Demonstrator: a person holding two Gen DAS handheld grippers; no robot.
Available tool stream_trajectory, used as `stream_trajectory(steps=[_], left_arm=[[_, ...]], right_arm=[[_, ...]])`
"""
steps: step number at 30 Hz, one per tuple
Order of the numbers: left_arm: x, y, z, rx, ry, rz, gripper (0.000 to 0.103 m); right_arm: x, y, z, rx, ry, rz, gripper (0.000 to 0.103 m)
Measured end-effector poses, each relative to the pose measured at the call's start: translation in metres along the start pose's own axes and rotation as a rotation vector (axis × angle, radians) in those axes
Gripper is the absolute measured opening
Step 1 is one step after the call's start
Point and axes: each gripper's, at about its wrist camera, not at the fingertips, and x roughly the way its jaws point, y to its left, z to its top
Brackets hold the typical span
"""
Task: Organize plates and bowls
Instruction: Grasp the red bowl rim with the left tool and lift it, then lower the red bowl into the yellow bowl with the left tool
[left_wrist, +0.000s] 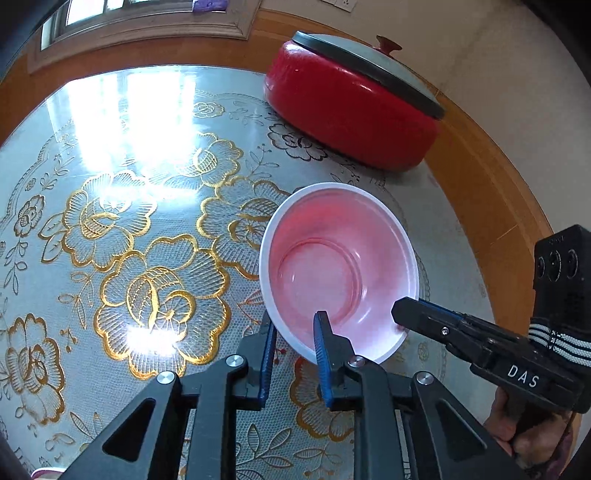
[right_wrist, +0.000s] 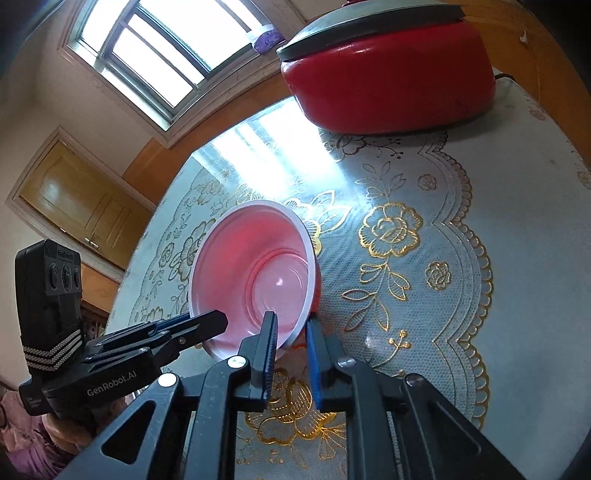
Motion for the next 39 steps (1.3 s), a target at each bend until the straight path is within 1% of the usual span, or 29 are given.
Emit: stream_trajectory(steps=[2, 9, 21, 26, 30, 39], left_arm=[[-0.002, -0.004, -0.006, 0.014, 0.01, -0.002, 0.02], [-0.023, -0.019, -0.027, 0.069, 0.001, -0.019, 0.02], [-0.075, -0.044, -0.067, 0.144, -0.033, -0.091, 0.019], [-0.098, -0.051, -0.086, 0.172, -0.052, -0.126, 0.019], [-0.113, -0.055, -0.101, 0.2, -0.051, -0.158, 0.019], [-0.144, -0.061, -0.131, 0.266, -0.028, -0.27, 0.019]], right_arm=[[-0.005, -0.001, -0.003, 0.009, -0.003, 0.001, 0.014], [-0.025, 0.002, -0.018, 0.014, -0.024, -0.006, 0.014], [-0.079, 0.018, -0.057, 0.029, -0.113, 0.004, 0.014], [-0.099, 0.028, -0.075, 0.027, -0.144, -0.008, 0.014], [-0.115, 0.037, -0.091, 0.027, -0.163, -0.017, 0.014], [-0.156, 0.056, -0.13, 0.026, -0.209, -0.042, 0.014]])
